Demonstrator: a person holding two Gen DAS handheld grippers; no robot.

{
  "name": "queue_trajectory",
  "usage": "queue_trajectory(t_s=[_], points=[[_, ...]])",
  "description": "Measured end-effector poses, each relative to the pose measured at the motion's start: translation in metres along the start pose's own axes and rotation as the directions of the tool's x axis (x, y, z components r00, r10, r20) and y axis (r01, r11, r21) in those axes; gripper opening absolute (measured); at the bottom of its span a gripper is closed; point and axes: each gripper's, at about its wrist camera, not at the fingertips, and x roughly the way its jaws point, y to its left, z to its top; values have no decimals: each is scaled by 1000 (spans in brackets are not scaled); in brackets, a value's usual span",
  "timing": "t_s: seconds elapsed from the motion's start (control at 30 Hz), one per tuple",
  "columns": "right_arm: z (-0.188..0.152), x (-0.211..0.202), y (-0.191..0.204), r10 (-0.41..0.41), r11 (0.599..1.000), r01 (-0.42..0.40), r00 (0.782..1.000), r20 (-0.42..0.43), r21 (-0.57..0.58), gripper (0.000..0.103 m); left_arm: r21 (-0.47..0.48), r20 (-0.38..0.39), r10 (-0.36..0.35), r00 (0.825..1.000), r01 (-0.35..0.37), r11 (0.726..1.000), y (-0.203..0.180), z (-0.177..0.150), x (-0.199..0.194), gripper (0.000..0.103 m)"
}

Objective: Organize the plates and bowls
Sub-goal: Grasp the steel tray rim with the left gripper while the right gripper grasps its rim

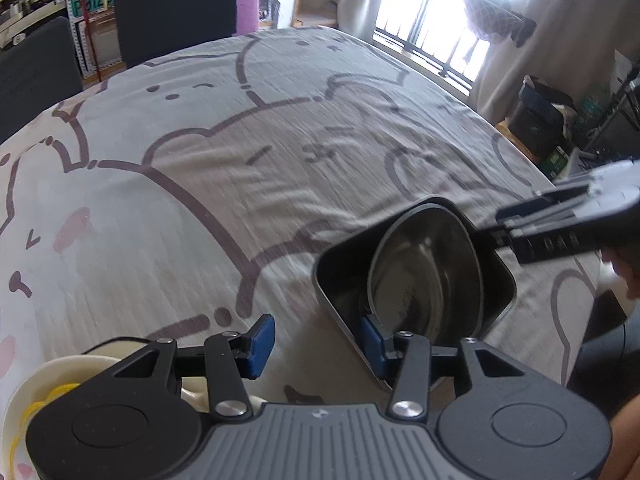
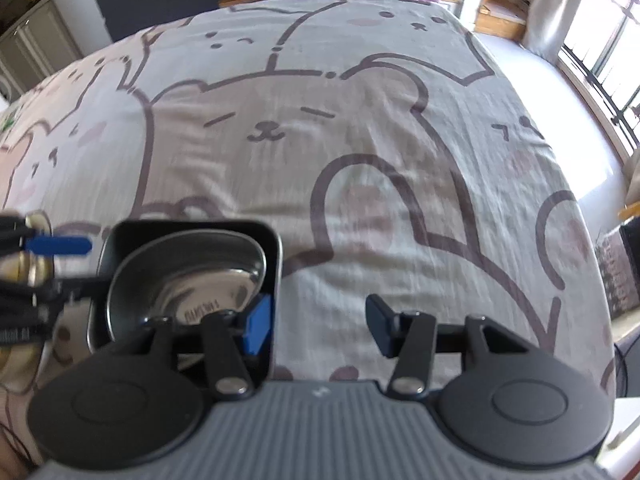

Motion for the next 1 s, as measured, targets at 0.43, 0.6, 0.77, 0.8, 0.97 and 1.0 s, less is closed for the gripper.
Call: queue_trajectory(t_s=[0.43, 0.6, 0.77, 0.8, 0.97, 1.0], points=[[-8, -5, 7, 110, 993, -108, 993, 36, -47, 10, -120, -33, -116, 993, 112, 986, 5, 0, -1, 17], [-10, -6, 6, 144, 989, -144, 989, 11, -37, 7, -157, -27, -137, 990, 131, 979, 11, -2, -2, 16], [-12, -6, 3, 158, 987, -157, 987, 8, -30, 6, -181, -21, -147, 989, 141, 973, 13, -3, -3, 12], [-12, -6, 4, 158, 987, -157, 987, 9, -30, 6, -187, -20, -152, 988, 145, 972, 14, -2, -3, 11], [-14, -7, 4, 154, 988, -153, 988, 5, -29, 6, -207, -8, -157, 988, 152, 966, 15, -2, -3, 11], [-14, -7, 4, 153, 988, -153, 988, 3, -26, 6, -203, -6, -155, 988, 151, 967, 14, -2, -3, 11]])
